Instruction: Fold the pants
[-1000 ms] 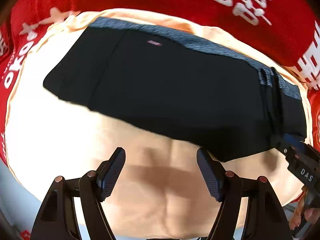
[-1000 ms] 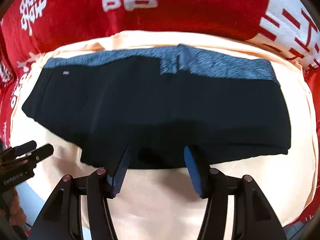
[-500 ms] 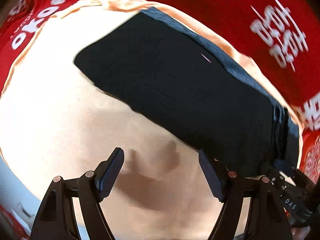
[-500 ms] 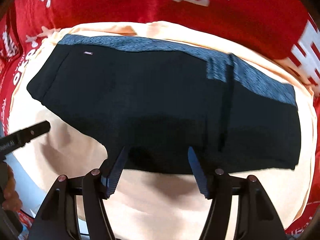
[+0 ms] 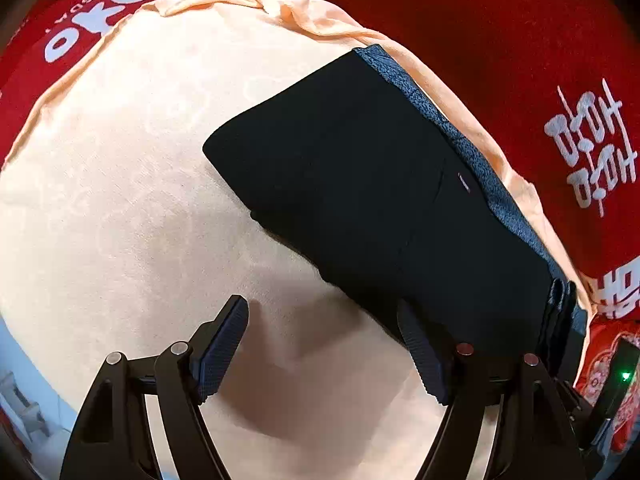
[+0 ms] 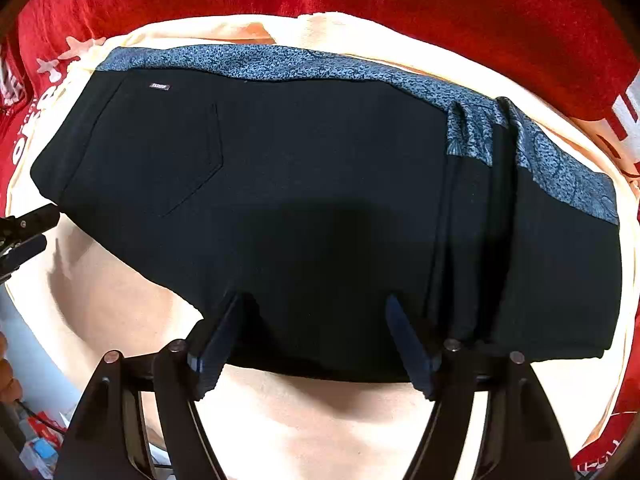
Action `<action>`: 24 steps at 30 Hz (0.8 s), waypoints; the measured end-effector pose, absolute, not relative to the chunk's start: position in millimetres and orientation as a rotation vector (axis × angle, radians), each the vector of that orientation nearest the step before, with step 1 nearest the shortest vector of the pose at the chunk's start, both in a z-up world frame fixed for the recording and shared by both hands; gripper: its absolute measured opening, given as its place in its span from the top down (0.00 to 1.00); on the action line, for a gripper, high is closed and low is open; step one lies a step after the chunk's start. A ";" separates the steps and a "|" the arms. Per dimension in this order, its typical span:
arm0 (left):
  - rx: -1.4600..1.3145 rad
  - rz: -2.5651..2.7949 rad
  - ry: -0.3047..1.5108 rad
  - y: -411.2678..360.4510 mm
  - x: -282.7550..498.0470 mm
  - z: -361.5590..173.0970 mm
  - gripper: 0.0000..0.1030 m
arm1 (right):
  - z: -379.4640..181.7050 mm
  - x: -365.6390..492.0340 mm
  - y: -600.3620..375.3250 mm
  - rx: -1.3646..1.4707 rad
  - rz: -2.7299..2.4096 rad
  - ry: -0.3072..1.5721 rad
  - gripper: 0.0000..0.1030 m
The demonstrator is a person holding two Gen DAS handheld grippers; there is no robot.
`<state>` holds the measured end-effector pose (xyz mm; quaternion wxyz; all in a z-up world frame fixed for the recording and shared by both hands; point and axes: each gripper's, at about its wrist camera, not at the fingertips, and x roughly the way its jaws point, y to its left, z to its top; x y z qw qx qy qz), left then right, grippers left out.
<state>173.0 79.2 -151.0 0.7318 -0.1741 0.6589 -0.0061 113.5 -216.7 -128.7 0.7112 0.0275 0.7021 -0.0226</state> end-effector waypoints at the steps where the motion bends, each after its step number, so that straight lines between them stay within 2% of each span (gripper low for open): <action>1: -0.407 -0.019 1.444 81.4 172.9 -151.7 0.24 | -129.1 113.7 -216.7 0.057 -0.049 1.557 0.24; 17: -0.807 -0.148 1.351 107.9 187.3 -177.4 0.24 | -135.2 113.2 -208.2 0.048 -0.050 1.552 0.20; 24: -0.837 -0.168 1.293 110.3 196.6 -179.9 0.24 | -143.3 117.2 -198.5 0.036 -0.047 1.551 0.17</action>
